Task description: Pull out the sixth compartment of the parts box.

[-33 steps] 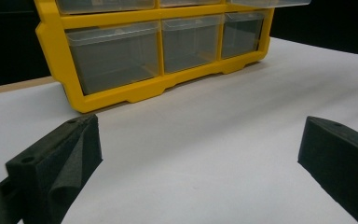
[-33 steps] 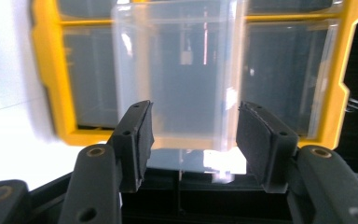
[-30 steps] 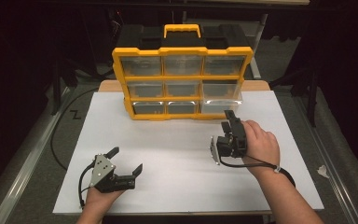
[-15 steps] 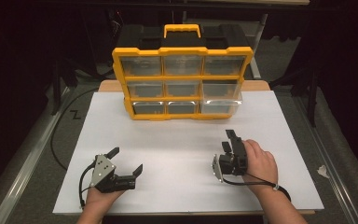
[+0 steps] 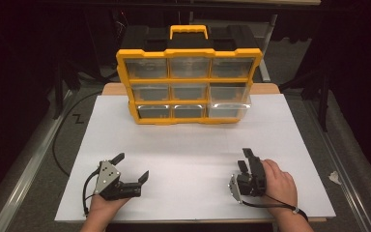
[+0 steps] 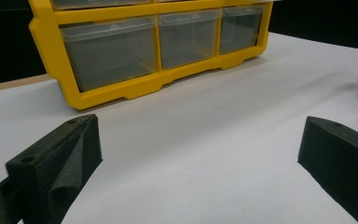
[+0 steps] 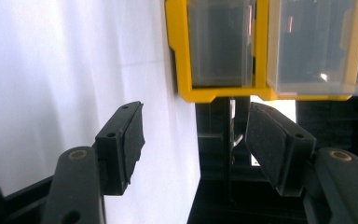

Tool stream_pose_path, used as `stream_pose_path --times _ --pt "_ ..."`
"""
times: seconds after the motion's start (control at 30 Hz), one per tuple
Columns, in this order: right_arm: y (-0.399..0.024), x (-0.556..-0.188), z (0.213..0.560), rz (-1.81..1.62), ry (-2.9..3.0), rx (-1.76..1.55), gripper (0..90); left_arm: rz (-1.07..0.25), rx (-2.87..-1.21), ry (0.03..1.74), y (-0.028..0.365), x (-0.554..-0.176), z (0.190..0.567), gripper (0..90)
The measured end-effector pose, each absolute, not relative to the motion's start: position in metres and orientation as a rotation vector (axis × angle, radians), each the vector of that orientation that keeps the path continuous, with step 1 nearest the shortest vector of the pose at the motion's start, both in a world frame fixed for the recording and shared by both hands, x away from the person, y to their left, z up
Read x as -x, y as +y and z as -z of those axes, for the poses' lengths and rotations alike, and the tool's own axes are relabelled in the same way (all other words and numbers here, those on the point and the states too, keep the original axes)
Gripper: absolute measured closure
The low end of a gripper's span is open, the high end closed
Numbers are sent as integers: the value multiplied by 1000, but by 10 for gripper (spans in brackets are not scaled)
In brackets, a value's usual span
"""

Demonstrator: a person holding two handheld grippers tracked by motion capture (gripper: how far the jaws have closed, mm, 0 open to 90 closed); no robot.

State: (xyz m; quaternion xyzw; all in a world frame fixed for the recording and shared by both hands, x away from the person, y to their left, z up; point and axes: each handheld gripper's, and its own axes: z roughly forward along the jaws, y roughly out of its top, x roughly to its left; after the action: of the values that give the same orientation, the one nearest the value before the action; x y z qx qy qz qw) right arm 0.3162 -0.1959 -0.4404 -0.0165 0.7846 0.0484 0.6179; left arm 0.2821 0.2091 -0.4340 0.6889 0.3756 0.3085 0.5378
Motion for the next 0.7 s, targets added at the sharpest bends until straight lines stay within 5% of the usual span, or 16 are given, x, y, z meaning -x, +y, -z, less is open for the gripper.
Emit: stream_pose_path --times 0.4,0.7 --pt "-192 -318 439 -133 1825 34 375 -729 -1644 890 208 -284 434 2" --pt "-188 -316 437 -112 1824 57 272 -727 -1645 888 208 -284 434 2"
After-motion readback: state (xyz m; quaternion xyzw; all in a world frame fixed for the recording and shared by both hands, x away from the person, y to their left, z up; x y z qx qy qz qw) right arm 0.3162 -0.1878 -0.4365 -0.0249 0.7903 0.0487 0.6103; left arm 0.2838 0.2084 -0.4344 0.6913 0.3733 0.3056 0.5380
